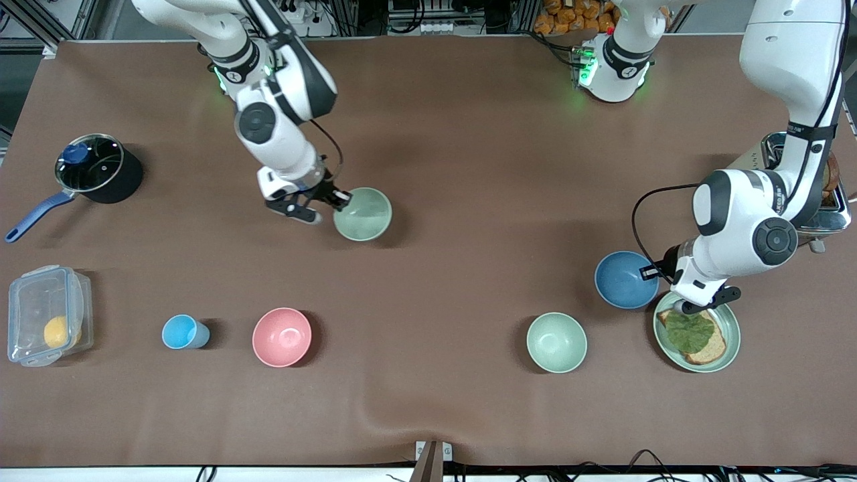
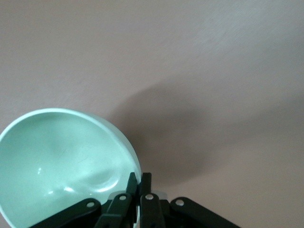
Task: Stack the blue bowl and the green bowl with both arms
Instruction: 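Lift the green bowl toward the table middle while the left gripper lifts the blue bowl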
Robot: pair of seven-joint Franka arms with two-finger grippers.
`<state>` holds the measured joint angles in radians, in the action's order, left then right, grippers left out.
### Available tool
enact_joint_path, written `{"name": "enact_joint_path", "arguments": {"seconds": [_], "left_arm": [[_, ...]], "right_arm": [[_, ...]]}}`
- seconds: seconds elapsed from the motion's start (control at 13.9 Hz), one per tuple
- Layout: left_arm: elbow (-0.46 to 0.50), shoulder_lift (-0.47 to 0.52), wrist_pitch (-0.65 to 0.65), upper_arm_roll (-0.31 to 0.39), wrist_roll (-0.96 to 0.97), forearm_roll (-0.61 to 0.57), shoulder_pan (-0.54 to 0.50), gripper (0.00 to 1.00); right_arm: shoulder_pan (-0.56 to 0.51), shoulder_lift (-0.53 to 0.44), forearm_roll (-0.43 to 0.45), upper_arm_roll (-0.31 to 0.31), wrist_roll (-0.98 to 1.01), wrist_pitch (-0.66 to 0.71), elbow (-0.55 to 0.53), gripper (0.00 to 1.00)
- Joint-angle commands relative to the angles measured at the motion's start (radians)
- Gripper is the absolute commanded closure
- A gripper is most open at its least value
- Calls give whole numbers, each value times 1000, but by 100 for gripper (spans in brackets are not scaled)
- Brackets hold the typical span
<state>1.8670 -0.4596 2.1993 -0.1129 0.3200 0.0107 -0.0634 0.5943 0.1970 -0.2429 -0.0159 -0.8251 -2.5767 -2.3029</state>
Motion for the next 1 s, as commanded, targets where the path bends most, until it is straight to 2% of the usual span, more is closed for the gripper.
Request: {"name": "enact_joint_path", "arguments": {"seconds": [0.0,0.36,0.86,0.93], "left_arm": [[0,15,-16,-5,19,14,-3,100],[-8,22,-16,-27,56,31,-4,100],[-60,41,-114,-148,289,31,-1,100],[-66,41,-119,-166,321,29,-1,100]], "right_arm": [[65,96,-15,11,-104,-28,81,100],[137,166,-12,11,-203,-60,131,100],[167,220,-10,13,-253,-69,175,100],[165,222,-10,13,-253,-69,175,93]]}}
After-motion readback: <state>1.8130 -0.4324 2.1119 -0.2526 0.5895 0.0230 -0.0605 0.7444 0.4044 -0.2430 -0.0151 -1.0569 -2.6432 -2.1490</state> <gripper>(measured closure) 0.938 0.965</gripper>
